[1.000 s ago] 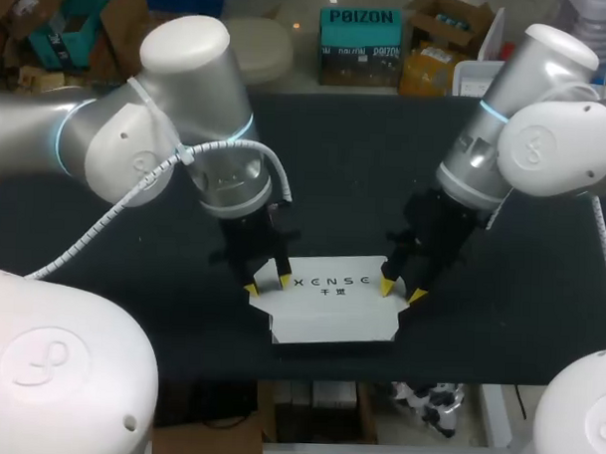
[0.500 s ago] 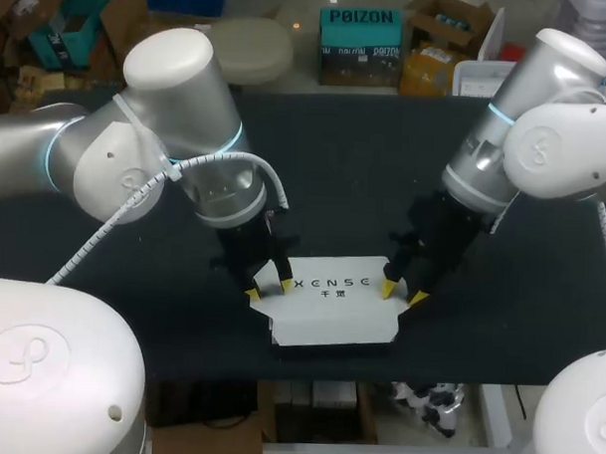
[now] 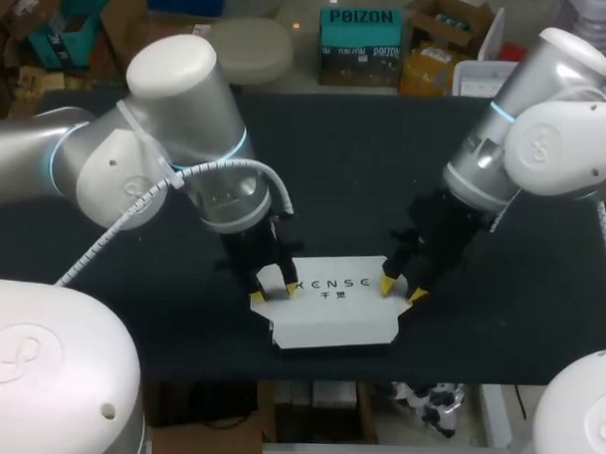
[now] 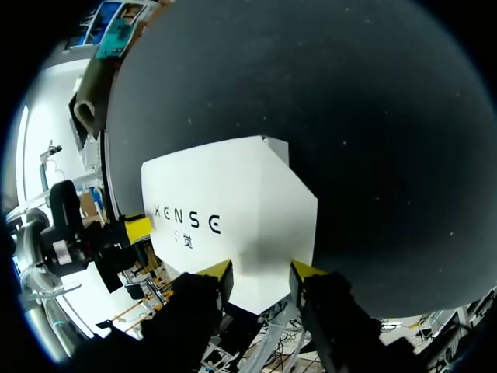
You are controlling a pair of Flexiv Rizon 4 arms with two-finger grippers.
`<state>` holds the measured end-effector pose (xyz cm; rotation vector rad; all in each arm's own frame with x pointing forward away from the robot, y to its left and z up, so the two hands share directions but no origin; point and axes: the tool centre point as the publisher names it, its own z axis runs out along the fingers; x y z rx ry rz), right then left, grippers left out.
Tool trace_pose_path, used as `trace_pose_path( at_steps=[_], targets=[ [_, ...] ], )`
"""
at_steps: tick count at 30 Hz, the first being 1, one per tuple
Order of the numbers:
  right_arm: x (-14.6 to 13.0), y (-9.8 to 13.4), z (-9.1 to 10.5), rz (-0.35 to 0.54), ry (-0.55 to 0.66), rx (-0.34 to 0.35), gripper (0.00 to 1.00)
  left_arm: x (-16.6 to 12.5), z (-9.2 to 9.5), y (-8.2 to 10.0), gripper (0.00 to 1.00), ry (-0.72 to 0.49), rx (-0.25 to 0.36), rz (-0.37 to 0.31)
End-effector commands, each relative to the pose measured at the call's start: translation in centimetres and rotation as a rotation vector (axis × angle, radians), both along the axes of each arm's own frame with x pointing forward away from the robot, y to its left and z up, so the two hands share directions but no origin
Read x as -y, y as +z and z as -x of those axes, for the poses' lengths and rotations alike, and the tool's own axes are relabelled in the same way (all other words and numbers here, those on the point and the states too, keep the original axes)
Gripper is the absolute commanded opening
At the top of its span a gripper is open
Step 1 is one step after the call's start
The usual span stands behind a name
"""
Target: Assemble the packaging by folding the flat box into shape, placing the metal phone stand inside, and closing the box properly
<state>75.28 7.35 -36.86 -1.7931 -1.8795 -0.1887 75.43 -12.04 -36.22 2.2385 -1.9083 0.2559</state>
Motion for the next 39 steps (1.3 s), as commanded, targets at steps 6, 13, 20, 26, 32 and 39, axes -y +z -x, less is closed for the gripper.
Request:
trace_pose_path(
  at_steps=[6, 13, 20, 26, 32, 39],
  targets=[
    [-0.2, 0.0, -0.1, 0.015, -0.023, 0.001, 0.49, 0.2, -0.2, -0.4, 0.47, 0.005, 0.004, 0.007],
    [-0.3, -0.2, -0.1, 0.019, -0.046, 0.020, 0.49, 0.2, -0.3, -0.4, 0.47, 0.017, 0.010, 0.017],
    [-0.6, -0.7, 0.0, 0.010, -0.046, 0.055, 0.48, 0.1, -0.3, -0.4, 0.46, 0.018, 0.007, 0.027],
    [-0.4, -1.0, -0.1, 0.005, -0.049, 0.074, 0.48, 0.0, -0.3, -0.5, 0.47, 0.014, 0.014, 0.025],
    [-0.3, -1.0, -0.2, 0.001, -0.053, 0.086, 0.48, -0.4, 0.0, -0.8, 0.48, 0.003, 0.040, 0.063],
    [-0.4, -0.9, -0.3, -0.002, -0.048, 0.099, 0.47, -0.9, 0.1, -1.0, 0.50, -0.017, 0.076, 0.072]
  ],
)
